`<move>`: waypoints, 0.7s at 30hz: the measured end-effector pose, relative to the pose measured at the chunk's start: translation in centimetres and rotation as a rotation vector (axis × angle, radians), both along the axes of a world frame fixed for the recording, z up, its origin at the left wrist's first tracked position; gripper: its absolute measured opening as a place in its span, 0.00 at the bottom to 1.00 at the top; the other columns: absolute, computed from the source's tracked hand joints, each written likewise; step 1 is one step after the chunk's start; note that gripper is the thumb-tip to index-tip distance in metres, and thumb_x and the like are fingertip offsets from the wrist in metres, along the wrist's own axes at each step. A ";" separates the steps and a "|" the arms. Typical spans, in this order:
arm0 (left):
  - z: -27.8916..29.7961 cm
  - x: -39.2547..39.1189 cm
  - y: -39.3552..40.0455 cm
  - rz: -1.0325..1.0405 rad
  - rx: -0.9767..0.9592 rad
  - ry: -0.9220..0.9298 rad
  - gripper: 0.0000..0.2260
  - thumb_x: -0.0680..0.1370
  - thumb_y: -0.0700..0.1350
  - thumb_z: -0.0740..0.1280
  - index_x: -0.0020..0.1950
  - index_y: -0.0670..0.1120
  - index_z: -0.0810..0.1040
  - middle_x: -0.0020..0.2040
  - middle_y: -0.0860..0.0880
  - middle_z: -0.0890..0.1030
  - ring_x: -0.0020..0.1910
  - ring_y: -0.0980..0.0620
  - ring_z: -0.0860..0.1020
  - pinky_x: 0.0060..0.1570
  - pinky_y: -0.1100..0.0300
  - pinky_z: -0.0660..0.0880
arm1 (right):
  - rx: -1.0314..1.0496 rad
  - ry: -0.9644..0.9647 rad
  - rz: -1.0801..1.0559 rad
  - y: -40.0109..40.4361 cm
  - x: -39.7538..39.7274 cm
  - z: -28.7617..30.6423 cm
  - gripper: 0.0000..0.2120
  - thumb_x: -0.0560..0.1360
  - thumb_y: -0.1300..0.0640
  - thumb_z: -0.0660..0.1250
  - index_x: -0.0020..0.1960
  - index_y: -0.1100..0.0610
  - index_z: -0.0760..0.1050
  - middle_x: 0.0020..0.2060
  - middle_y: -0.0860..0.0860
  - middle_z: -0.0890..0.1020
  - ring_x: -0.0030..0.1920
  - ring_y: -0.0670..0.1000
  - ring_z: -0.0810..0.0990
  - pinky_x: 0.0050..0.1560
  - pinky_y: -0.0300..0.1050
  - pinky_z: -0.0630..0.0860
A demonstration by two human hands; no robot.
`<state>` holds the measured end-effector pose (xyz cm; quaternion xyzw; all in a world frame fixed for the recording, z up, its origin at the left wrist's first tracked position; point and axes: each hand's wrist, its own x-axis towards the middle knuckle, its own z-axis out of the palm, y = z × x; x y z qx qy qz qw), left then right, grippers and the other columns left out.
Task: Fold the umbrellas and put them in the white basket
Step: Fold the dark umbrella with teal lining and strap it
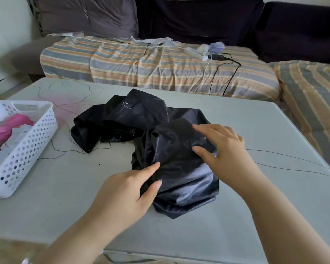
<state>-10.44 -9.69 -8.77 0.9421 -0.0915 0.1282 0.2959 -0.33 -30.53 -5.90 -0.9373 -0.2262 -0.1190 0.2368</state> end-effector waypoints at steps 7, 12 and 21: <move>-1.1 0.3 0.6 -0.171 0.237 -0.118 0.19 0.74 0.55 0.60 0.58 0.49 0.82 0.26 0.56 0.73 0.22 0.56 0.70 0.20 0.67 0.65 | 0.035 -0.078 0.350 2.8 0.0 -0.5 0.19 0.76 0.64 0.58 0.58 0.49 0.80 0.61 0.50 0.73 0.54 0.52 0.68 0.58 0.34 0.63; -1.1 0.2 1.0 -0.206 0.286 -0.177 0.18 0.74 0.53 0.61 0.58 0.47 0.82 0.27 0.54 0.74 0.23 0.53 0.71 0.20 0.66 0.67 | -0.018 -0.021 0.398 3.4 0.0 -0.6 0.13 0.74 0.60 0.61 0.50 0.47 0.80 0.59 0.46 0.73 0.59 0.51 0.67 0.58 0.55 0.69; -1.3 0.0 1.2 -0.225 0.412 -0.256 0.17 0.74 0.52 0.60 0.55 0.47 0.83 0.27 0.52 0.74 0.22 0.51 0.71 0.23 0.66 0.64 | -0.220 -0.075 0.487 5.5 -0.1 1.0 0.17 0.68 0.67 0.59 0.38 0.48 0.81 0.63 0.47 0.72 0.65 0.51 0.59 0.61 0.47 0.50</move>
